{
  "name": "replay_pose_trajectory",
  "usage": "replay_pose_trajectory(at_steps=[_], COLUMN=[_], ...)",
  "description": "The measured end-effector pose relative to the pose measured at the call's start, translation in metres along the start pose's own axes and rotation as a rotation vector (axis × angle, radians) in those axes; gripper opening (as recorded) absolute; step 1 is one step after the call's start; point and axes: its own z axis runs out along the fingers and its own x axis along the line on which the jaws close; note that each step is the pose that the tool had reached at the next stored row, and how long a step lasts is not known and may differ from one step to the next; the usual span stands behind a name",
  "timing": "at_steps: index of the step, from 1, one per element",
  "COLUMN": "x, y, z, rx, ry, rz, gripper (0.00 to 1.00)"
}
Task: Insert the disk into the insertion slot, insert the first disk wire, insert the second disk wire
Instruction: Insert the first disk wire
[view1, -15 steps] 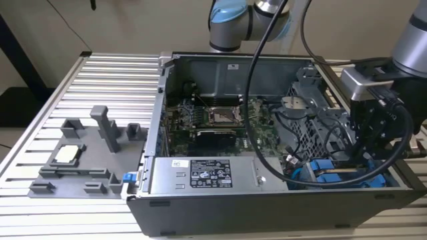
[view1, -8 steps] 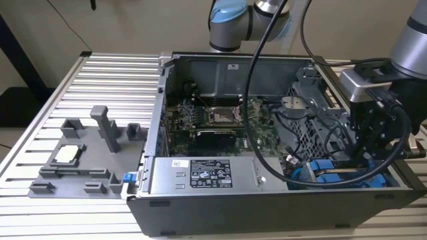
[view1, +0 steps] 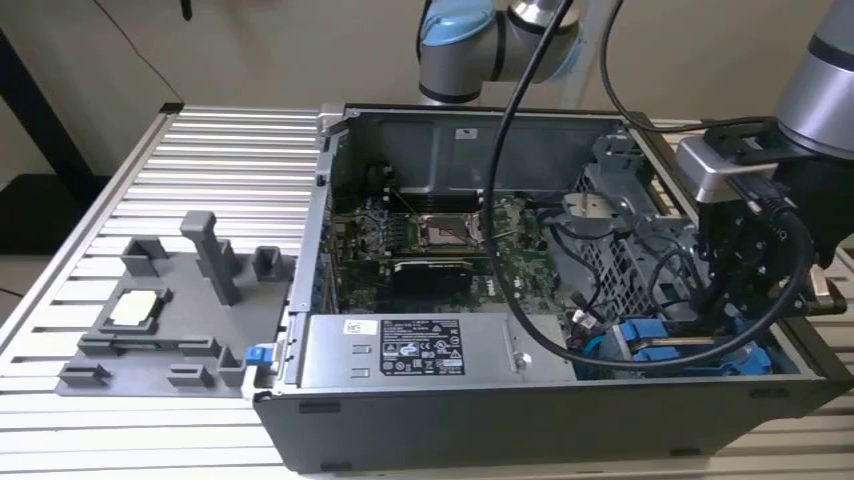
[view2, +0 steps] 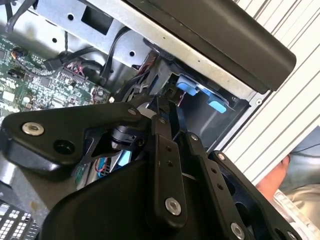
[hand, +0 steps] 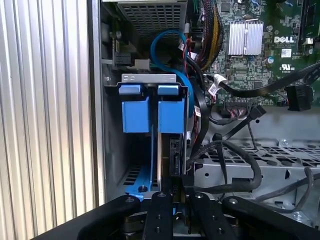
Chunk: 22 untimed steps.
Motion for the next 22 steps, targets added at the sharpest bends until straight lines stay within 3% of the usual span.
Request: replay_pose_trajectory(at_steps=[6,13,14,17,19,22], x=[-0.0005,-0.0006,-0.0005,-0.0004,-0.0001,0.0007], y=[0.0005,0.0008,0.0008,0.0006,0.0002,-0.0008], z=[0.0072,0.0085,0.0084,0.0075,0.0028,-0.0103], rx=[-0.0013,-0.0015,-0.0014,-0.0013,-0.0014,-0.0014], ry=[0.0034,0.0003,0.0009,0.0021,0.0019,0.0021], rz=[0.020,0.021,0.021,0.020,0.021,0.021], gripper=[0.19,0.20,0.26,0.26,0.26,0.26])
